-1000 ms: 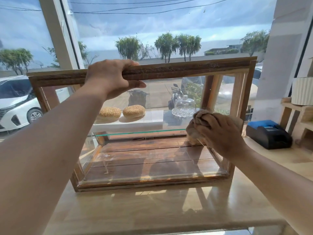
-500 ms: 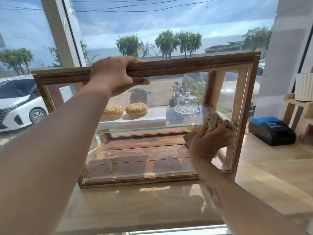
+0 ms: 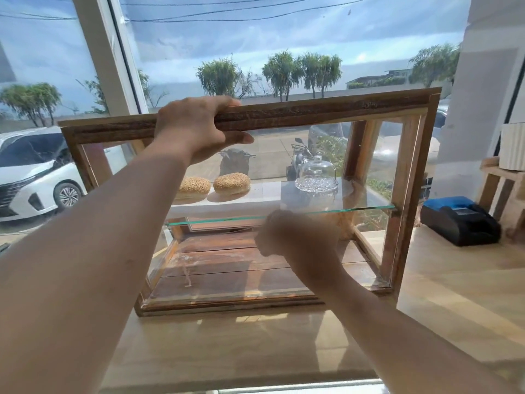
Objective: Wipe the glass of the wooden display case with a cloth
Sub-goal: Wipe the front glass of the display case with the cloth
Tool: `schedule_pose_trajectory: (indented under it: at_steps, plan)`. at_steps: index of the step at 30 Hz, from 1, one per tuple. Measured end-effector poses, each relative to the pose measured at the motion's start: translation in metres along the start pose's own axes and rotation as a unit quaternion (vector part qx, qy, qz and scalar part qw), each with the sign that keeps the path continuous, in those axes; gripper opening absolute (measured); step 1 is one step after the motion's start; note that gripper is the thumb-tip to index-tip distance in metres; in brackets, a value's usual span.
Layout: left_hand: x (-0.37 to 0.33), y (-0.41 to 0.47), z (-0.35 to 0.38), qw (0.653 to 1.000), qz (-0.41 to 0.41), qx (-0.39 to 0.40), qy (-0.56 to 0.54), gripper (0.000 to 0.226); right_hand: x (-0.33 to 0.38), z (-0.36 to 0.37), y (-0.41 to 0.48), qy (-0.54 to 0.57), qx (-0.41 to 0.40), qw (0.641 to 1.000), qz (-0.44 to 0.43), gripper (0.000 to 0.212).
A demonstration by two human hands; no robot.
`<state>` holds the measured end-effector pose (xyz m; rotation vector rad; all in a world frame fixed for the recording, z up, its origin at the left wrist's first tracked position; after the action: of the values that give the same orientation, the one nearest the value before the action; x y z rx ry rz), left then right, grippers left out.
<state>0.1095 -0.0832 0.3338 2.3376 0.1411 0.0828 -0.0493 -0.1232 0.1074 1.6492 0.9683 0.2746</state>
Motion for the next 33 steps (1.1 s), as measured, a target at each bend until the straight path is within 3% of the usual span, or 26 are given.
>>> schedule_pose_trajectory:
  at_steps: [4,8,12,15,19,21,24,26,33]
  plan:
    - [0.001,-0.002,-0.001,1.000,0.000,-0.009,-0.006,0.074,-0.030,-0.015,-0.014,-0.041,0.061,0.991,-0.108,0.031]
    - [0.000,-0.001,0.000,1.000,0.002,-0.012,-0.006,0.076,-0.084,-0.039,-0.029,-0.080,0.081,0.989,-0.091,0.041]
    - [0.002,0.001,0.000,1.000,0.004,-0.017,-0.006,0.077,-0.125,-0.063,-0.042,-0.122,0.072,0.986,0.091,0.052]
    - [0.001,-0.001,-0.001,1.000,0.004,-0.018,-0.006,0.076,-0.135,-0.068,-0.059,-0.106,0.034,0.958,0.264,0.051]
    - [-0.001,-0.001,-0.001,1.000,0.007,-0.017,-0.006,0.075,-0.122,-0.057,-0.078,-0.079,-0.037,0.921,0.380,0.039]
    - [-0.003,0.000,-0.002,1.000,0.008,-0.017,-0.008,0.073,-0.112,-0.048,-0.080,-0.048,-0.108,0.876,0.468,0.030]
    - [-0.003,-0.001,-0.003,1.000,0.005,-0.012,-0.014,0.072,-0.088,-0.030,-0.072,0.018,-0.221,0.764,0.606,0.026]
    - [-0.002,-0.001,-0.002,1.000,0.004,-0.009,-0.012,0.072,-0.065,-0.019,-0.061,0.049,-0.240,0.738,0.629,0.033]
    - [0.000,0.000,-0.001,1.000,0.003,-0.007,-0.015,0.070,0.004,0.013,-0.027,0.054,-0.147,0.869,0.470,0.026]
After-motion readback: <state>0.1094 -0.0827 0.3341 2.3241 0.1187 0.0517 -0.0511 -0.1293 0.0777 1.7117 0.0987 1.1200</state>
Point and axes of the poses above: each hand's wrist, its own y-axis towards the middle knuckle, its own z-axis out of the palm, x = y × z, the point moved 6 cm from there along y, towards the middle knuckle, and after that the axes turned 5 degrees about -x, right-handed, at the moved point
